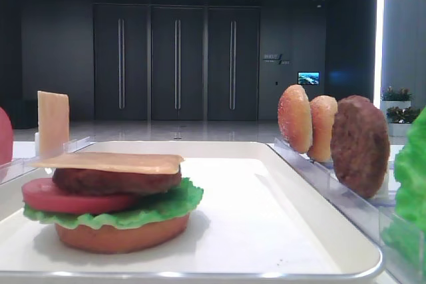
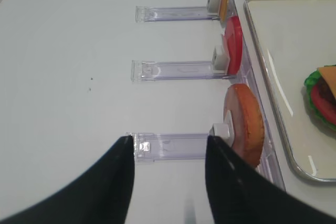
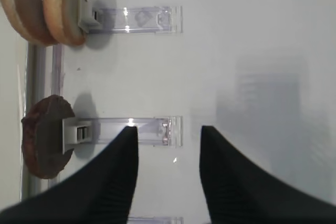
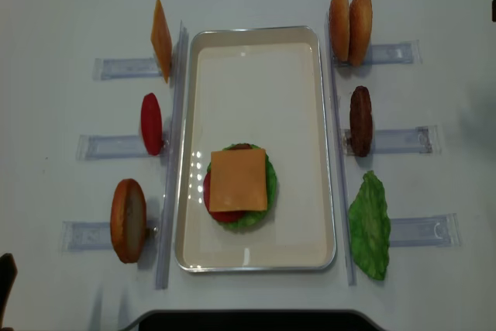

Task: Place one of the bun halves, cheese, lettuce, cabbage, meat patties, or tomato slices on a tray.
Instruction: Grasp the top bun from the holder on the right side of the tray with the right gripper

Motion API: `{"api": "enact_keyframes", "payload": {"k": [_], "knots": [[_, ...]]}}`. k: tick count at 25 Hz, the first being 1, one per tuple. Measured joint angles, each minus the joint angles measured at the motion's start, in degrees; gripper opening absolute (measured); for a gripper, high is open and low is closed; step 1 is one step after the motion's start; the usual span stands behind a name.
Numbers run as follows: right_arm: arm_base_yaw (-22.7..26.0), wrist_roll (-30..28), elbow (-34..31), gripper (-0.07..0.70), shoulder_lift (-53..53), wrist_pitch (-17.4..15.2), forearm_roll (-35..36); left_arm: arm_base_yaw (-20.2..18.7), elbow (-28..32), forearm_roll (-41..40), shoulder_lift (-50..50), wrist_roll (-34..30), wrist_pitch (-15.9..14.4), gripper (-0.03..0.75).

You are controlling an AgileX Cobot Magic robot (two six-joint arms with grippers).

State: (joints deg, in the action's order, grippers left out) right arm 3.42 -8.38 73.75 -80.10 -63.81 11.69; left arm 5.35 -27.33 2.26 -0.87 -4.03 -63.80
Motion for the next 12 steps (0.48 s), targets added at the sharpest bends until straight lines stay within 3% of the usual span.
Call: {"api": "enact_keyframes", "payload": {"k": [12], "knots": [[0.0,-2.0,17.8,0.281,-15.6,-3.0,0.0,0.0,0.0,0.0,0.0,0.0,0.0,0.345]]}}
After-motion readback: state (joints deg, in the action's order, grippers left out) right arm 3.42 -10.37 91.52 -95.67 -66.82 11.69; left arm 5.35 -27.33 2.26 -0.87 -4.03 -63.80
